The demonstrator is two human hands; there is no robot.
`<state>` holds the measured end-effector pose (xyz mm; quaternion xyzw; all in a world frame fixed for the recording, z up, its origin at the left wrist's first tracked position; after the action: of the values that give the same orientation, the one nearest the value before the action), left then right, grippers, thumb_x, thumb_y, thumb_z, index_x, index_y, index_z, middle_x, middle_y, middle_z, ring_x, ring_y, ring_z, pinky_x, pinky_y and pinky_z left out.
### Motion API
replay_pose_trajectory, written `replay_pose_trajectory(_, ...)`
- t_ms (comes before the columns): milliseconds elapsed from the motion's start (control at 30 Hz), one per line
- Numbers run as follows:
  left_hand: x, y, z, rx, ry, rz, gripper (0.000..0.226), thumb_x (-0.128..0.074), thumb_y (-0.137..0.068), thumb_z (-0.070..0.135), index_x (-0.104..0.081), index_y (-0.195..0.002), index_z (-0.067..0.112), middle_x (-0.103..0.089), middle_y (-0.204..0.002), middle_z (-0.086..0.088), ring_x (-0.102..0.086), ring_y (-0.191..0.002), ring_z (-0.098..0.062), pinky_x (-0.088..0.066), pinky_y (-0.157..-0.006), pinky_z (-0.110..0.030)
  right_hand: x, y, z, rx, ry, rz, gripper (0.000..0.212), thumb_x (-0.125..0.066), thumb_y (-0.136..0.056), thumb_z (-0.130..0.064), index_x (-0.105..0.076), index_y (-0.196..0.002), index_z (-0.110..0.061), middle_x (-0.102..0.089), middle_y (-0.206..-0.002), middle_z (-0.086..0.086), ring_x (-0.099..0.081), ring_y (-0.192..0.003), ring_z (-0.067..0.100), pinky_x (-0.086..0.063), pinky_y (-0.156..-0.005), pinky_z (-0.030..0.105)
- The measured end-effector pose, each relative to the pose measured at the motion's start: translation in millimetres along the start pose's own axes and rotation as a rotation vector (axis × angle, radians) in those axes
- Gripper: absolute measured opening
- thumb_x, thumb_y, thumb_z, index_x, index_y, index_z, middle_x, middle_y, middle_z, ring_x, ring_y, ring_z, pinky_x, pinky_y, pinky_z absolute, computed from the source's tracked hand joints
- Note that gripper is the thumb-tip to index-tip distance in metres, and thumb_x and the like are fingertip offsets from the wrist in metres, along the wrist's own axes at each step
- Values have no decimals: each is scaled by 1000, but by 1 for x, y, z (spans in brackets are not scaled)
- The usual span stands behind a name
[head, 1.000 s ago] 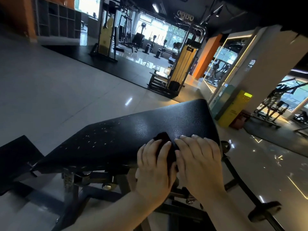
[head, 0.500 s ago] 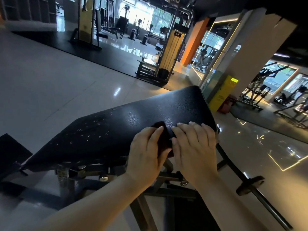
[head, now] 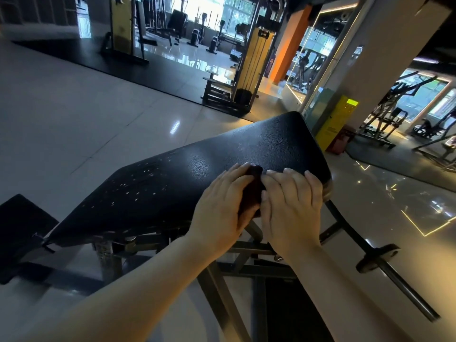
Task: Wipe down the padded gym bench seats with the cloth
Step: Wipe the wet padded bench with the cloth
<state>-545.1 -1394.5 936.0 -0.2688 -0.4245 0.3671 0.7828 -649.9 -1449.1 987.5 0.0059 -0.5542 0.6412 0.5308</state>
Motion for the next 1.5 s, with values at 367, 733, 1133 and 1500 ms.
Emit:
replay_pose_trajectory(367, 19, 37, -53, 235, -101, -57, 63, -46, -91, 55, -54, -136, 12, -48, -142, -5, -48, -129, -20, -37, -111, -36, -2, 0, -1, -33, -12, 1, 47, -26, -107, -33, -64, -128, -16, -65, -127, 3, -49, -128, 27, -15, -121, 42)
replay_pose_trajectory(733, 11, 46, -45, -41, -242, -148, 73, -58, -90, 50, -38, -145, 6, -36, -152, -17, -38, -139, -32, -36, -114, -53, -1, 0, 0, -39, -55, -18, 49, -25, -107, -32, -63, -130, -14, -63, -130, 3, -46, -131, 25, -14, -122, 42)
replay_pose_trajectory(1133, 4, 24, -14, -36, -151, 39, 61, -67, -90, 35, -43, -139, 7, -49, -139, -17, -48, -127, -28, -40, -110, -42, -2, 2, -2, -35, -23, 39, 45, -29, -106, -30, -64, -128, -12, -64, -128, 6, -46, -129, 27, -15, -120, 43)
replay_pose_trajectory(1500, 17, 54, -65, 66, -193, 19, 66, -57, -93, 49, -50, -135, -2, -49, -136, -23, -49, -123, -33, -35, -112, -41, -2, 2, -4, -74, -35, 43, 47, -27, -107, -31, -66, -127, -13, -64, -127, 6, -46, -129, 28, -15, -121, 43)
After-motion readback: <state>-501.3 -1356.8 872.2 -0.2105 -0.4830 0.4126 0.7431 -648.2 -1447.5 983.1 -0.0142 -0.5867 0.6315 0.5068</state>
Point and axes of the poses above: each hand's wrist, its own y-axis away from the middle knuckle, its own x-axis out of the back of the hand, z = x × y, the point moved 8 cm from there along -y, towards the middle knuckle
